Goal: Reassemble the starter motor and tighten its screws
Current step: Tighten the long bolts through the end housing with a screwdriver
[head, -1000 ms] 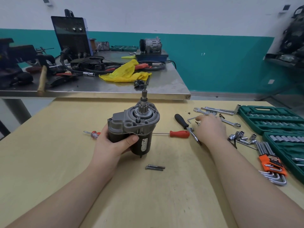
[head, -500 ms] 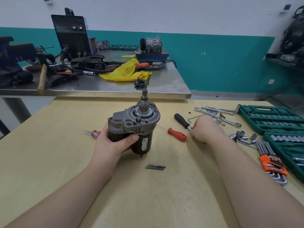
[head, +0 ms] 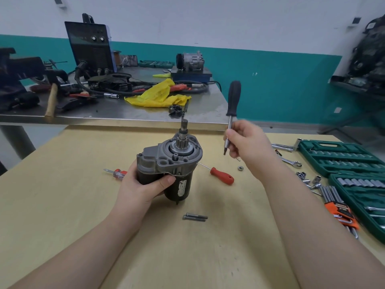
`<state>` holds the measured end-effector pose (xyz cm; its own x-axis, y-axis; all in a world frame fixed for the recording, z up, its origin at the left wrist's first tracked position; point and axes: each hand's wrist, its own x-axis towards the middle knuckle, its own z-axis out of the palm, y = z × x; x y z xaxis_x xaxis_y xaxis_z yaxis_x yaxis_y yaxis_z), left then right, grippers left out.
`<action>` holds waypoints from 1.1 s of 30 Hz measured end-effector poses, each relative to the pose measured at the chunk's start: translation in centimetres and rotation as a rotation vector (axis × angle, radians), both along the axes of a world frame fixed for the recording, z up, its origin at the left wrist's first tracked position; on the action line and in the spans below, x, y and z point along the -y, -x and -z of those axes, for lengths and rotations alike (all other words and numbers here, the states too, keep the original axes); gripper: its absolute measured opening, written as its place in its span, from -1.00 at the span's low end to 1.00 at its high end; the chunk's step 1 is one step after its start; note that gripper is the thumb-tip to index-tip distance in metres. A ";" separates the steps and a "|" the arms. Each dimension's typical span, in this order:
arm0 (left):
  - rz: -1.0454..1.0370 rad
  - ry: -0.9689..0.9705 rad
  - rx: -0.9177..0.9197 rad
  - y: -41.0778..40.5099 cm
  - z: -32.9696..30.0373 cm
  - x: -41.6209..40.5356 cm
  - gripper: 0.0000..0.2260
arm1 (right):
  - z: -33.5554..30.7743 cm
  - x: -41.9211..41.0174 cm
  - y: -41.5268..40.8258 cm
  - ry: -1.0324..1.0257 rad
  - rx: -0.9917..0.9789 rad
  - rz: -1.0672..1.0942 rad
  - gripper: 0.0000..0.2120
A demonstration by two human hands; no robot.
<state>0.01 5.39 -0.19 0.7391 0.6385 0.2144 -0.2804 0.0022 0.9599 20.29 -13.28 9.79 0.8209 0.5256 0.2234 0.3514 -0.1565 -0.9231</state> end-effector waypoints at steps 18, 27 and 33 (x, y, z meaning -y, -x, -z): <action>0.100 0.040 0.013 0.3 0.0 -0.2 -0.27 | -4.8 -4.4 7.6 -0.330 0.155 -0.407 -0.81; 0.122 0.034 0.040 0.2 0.0 -0.2 -0.38 | -4.3 -3.6 6.9 -0.281 0.180 -0.535 -0.85; 0.140 0.045 0.050 0.2 0.0 -0.1 -0.35 | -4.3 -3.6 6.8 -0.265 0.195 -0.560 -0.85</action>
